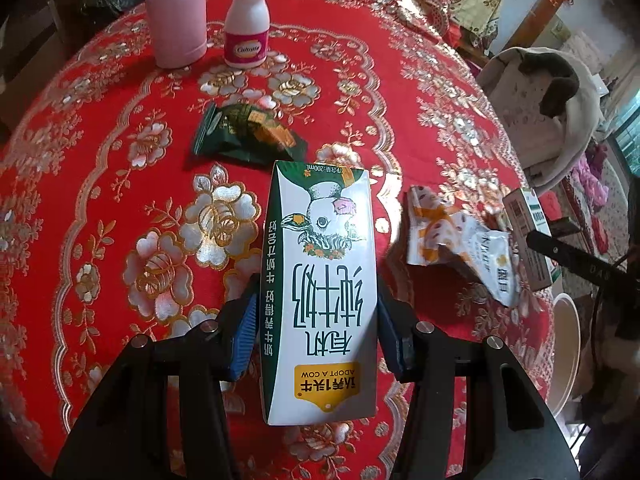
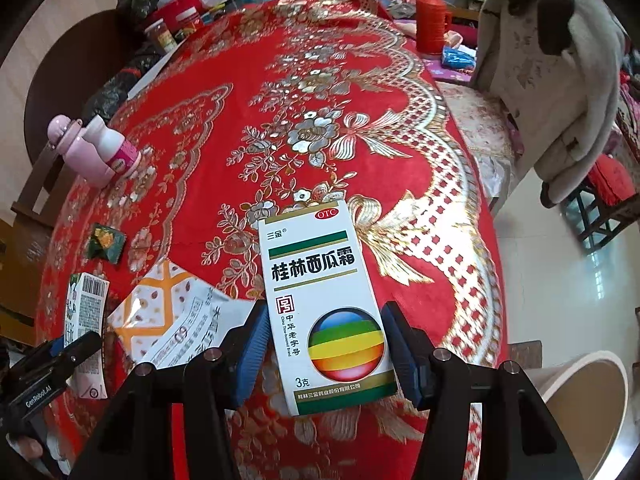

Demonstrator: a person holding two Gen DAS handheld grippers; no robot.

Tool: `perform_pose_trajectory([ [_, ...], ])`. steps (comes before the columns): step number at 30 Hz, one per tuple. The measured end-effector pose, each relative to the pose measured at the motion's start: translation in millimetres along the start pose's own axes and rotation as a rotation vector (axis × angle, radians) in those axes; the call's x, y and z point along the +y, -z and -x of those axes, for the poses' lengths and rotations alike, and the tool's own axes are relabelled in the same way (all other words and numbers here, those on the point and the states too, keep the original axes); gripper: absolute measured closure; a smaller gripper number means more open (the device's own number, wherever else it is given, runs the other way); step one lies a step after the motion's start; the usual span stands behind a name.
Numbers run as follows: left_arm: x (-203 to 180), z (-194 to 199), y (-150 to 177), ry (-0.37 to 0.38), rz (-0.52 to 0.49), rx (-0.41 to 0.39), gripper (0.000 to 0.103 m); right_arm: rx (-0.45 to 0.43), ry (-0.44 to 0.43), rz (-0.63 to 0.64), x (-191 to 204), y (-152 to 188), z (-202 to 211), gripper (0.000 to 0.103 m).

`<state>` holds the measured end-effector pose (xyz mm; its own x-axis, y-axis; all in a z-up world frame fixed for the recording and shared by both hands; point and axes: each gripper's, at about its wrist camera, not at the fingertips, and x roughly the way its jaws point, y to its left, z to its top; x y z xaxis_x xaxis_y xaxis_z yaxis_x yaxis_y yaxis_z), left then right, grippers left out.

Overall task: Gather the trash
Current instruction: 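Grasp the white milk carton with left tool while right tool grasps the medicine box, then carry the milk carton and medicine box over the beige bucket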

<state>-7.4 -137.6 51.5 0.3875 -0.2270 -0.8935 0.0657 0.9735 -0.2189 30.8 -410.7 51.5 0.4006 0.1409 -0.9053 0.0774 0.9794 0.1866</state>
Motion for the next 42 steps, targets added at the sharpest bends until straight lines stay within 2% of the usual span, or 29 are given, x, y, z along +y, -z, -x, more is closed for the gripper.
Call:
perform_pose_trajectory([
  [21,-55.1,38.6,26.8,0.031,-0.115,-0.05,0.053,-0.04,-0.016,-0.073,-20.6,64.3,46.7,0.048],
  [30,-97.9,45.5,42.0,0.069,-0.204,-0.05,0.053,-0.061,-0.003,-0.117,-40.3,85.9,67.2,0.048],
  [42,-168.0,42.2,63.3,0.143,-0.338,-0.028,0.053,-0.087,0.048,-0.225,-94.0,122.1,100.7,0.048],
])
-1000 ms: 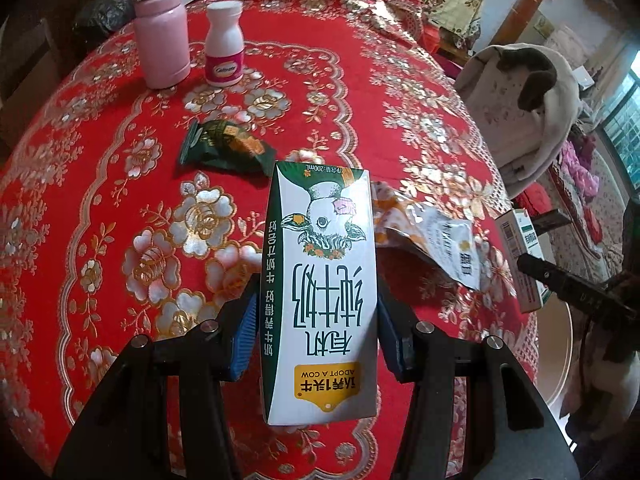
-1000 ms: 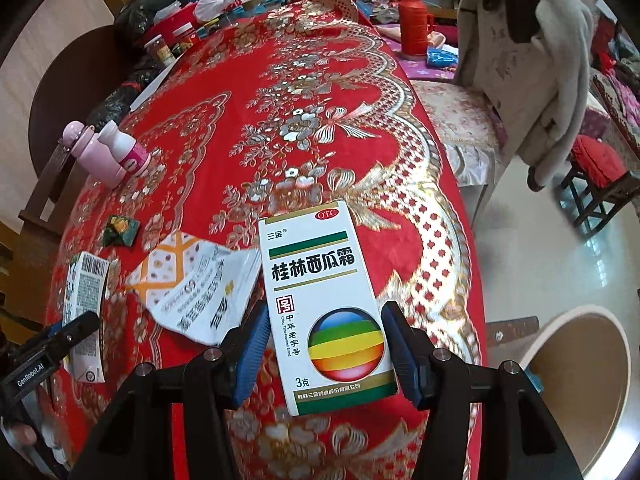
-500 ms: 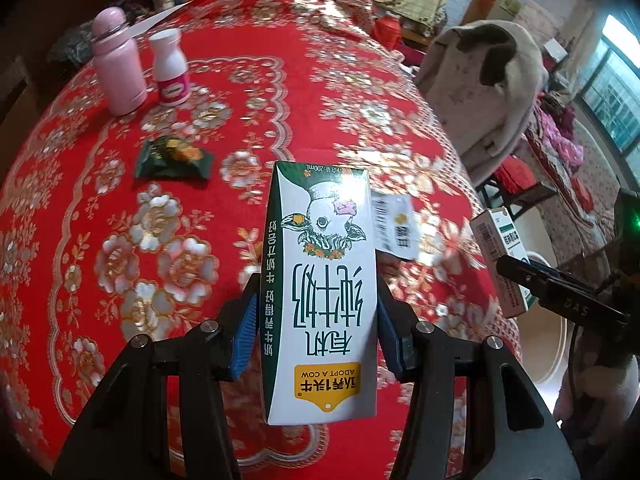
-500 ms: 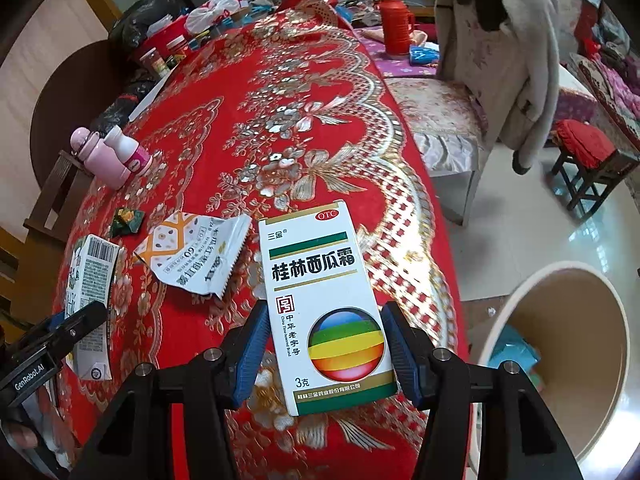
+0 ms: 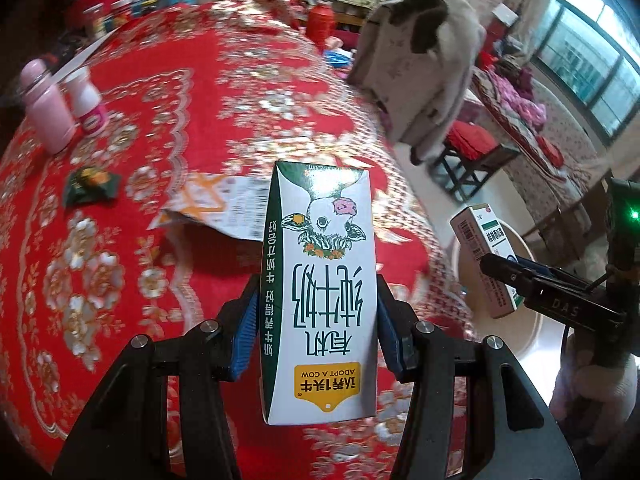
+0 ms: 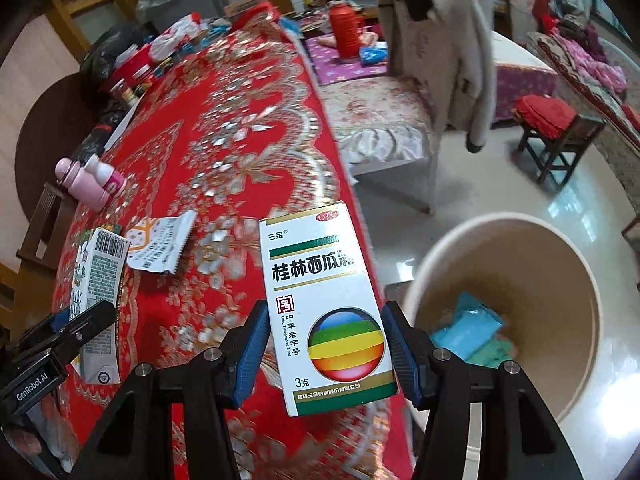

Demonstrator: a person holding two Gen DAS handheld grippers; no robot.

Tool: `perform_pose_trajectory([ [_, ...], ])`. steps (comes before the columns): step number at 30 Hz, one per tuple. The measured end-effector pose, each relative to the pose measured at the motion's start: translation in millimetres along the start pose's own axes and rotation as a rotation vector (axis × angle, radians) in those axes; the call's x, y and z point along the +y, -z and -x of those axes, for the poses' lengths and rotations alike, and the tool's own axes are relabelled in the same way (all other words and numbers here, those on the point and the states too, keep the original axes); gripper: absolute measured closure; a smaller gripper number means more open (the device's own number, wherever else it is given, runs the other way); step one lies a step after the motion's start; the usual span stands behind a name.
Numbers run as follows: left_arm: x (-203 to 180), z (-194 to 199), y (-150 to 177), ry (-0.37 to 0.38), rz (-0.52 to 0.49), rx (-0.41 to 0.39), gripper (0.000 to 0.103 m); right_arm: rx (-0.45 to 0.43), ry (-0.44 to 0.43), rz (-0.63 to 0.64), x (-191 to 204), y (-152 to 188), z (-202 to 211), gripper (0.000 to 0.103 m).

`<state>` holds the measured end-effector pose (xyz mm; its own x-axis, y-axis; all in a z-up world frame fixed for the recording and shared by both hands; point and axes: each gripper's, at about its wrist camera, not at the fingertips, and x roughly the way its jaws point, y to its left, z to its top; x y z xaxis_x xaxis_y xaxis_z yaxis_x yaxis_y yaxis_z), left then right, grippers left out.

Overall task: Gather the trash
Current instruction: 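Carry the milk carton and medicine box over the beige bucket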

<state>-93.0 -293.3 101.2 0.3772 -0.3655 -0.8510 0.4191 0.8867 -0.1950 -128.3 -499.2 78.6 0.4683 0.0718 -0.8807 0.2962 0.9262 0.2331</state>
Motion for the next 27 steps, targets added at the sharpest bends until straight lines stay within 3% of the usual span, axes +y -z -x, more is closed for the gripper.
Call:
perform_pose_trajectory([
  [27,-153.5,-57.5,6.2,0.194,-0.248,0.131,0.053,-0.012,0.127,-0.249,-134.1,54.6,48.8,0.048],
])
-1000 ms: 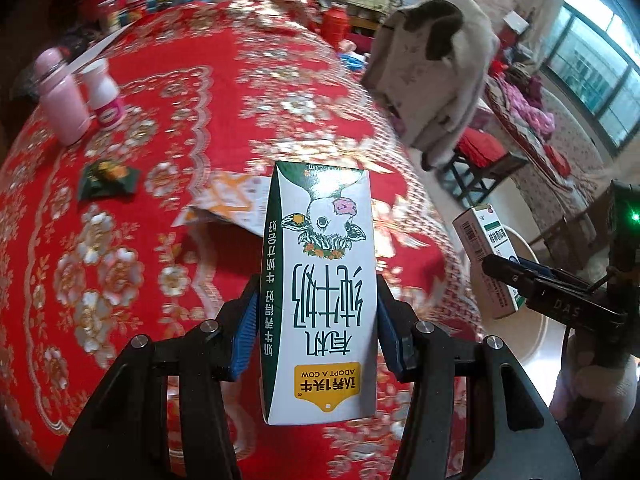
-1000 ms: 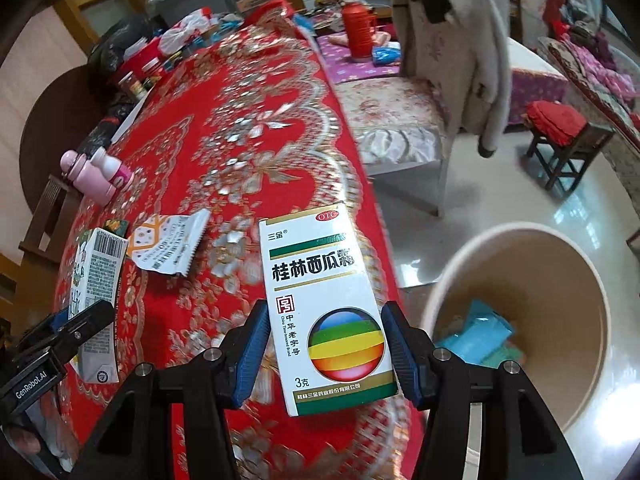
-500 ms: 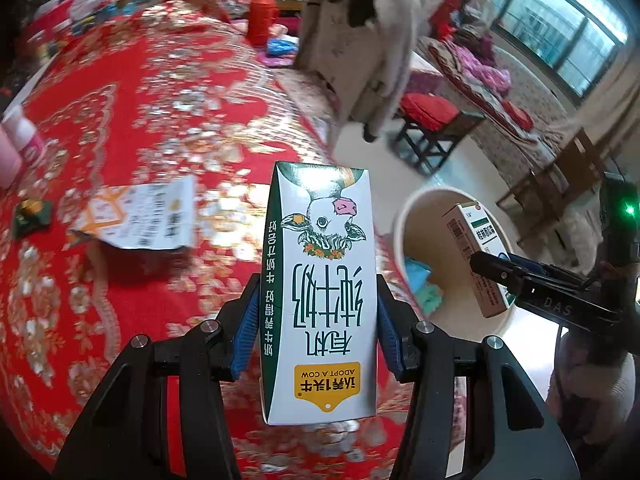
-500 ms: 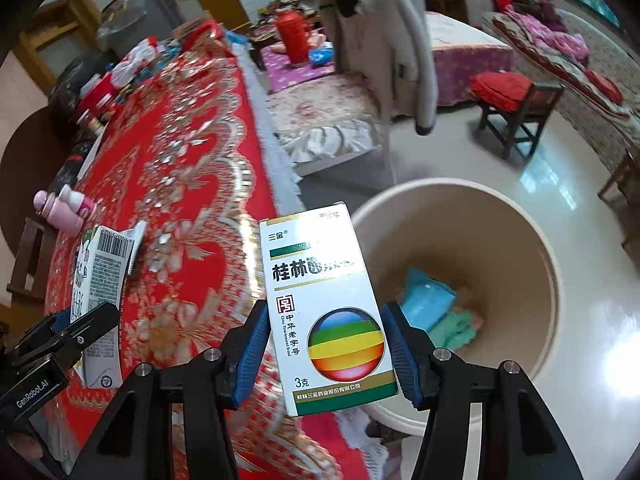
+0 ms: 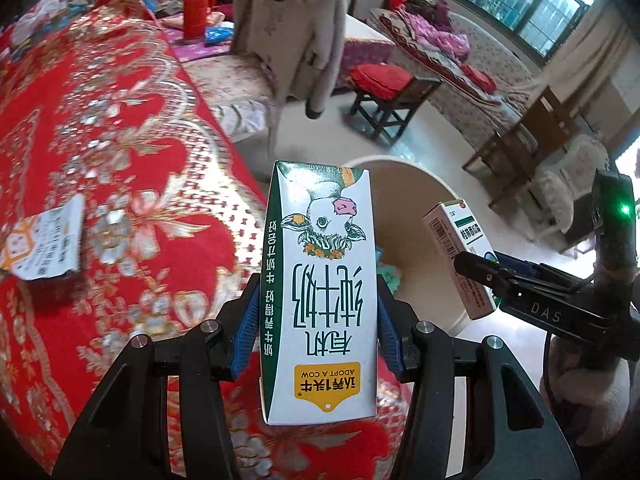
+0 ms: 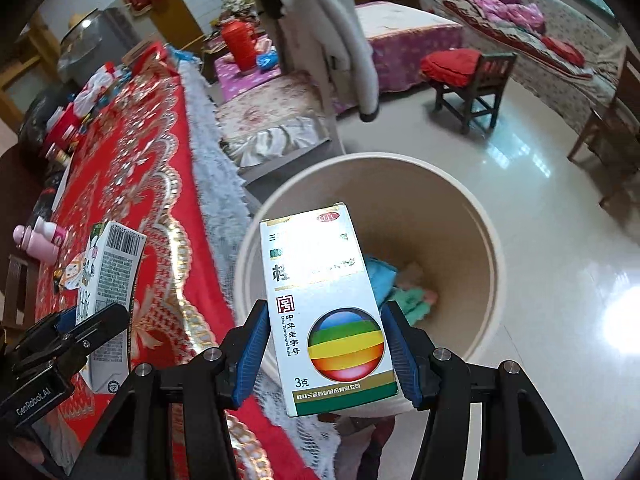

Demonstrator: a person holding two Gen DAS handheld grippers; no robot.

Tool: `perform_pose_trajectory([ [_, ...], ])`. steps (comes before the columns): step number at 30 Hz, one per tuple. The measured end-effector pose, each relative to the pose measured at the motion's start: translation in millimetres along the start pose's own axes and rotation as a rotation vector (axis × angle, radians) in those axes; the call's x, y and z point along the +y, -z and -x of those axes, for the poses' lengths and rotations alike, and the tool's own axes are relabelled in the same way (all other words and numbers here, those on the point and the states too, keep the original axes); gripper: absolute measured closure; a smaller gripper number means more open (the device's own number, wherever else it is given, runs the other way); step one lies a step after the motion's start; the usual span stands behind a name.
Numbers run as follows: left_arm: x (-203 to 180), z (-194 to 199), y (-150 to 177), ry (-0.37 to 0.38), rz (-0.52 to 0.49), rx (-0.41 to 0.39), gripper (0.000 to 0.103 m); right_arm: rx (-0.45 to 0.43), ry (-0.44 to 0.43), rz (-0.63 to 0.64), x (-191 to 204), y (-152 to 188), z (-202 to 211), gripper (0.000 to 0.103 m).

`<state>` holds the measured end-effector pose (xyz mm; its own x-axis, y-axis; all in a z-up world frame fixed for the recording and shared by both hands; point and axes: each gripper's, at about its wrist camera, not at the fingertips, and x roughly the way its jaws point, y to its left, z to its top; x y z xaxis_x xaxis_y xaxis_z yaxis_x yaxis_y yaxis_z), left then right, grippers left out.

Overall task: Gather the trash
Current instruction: 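Carry the milk carton and medicine box over the beige bucket, then open both tools to drop the carton and medicine box into the bucket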

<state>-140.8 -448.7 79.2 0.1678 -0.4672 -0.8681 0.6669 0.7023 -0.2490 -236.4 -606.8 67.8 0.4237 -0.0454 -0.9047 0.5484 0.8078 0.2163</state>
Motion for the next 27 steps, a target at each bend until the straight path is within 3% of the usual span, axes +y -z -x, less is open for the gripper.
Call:
perform_pose_trajectory([
  [16,-52.0,-57.2,-19.4,0.064,-0.051,0.102,0.053,0.033,0.031,-0.112,-55.7,5.1,-7.3,0.048],
  [27,-54.5,-83.5,-26.8,0.069,-0.022,0.154,0.053,0.052,0.035,-0.181,-79.2,7.9,-17.2,0.048],
])
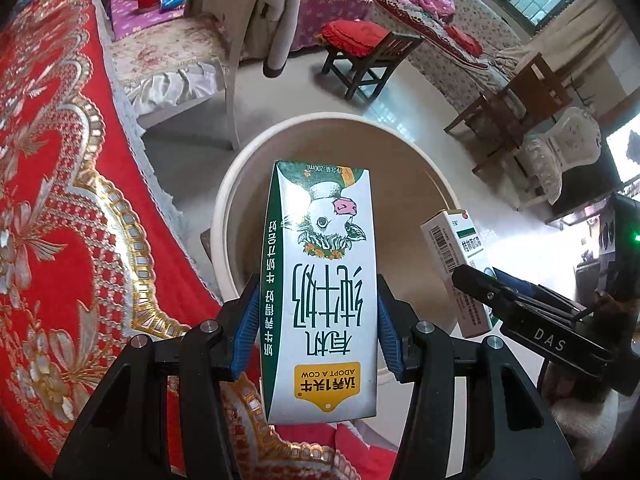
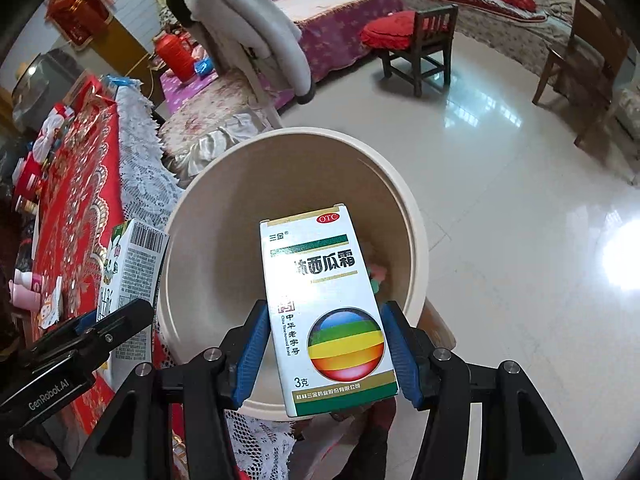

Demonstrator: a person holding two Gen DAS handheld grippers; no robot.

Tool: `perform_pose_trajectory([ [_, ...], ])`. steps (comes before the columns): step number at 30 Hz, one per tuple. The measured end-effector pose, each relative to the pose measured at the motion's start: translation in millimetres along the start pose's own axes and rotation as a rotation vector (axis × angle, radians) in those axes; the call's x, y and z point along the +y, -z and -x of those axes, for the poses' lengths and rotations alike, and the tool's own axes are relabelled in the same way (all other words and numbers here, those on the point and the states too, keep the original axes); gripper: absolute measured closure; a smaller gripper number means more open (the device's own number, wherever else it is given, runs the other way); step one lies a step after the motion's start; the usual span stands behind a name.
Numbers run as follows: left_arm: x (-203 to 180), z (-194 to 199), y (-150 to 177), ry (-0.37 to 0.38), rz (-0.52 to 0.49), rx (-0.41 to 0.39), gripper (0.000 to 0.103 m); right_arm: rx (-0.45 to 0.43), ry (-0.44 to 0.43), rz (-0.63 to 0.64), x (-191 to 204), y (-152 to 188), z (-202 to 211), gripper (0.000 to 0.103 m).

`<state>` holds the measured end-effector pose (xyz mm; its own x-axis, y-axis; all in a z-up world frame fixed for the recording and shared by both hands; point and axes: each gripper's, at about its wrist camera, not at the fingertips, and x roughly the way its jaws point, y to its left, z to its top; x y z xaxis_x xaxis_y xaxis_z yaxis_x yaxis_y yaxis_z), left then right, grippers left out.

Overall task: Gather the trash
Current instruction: 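Open both tools to drop the carton and medicine box into the bucket, then move both open tools back over the table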

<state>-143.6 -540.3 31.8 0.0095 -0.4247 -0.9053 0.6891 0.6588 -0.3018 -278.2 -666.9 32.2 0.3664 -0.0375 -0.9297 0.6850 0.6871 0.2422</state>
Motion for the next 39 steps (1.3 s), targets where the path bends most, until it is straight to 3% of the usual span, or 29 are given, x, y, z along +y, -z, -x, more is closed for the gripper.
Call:
perform_pose_trajectory([
  [17,-1.3,-6.8,-5.4,0.087,0.025,0.023,0.051,0.024,0.002,-0.065,-6.3,-7.5,-13.0,0.047],
  [21,-0.2,-2.2,-3.5,0.116,0.039,0.019,0.045,0.025,-0.011,-0.09,-8.4,-8.2,-13.2,0.038],
  [39,12.2,21.0,1.4,0.127,0.075,-0.021,0.042,0.019,-0.016,-0.088,-1.5,-8.3,-6.6,0.037],
])
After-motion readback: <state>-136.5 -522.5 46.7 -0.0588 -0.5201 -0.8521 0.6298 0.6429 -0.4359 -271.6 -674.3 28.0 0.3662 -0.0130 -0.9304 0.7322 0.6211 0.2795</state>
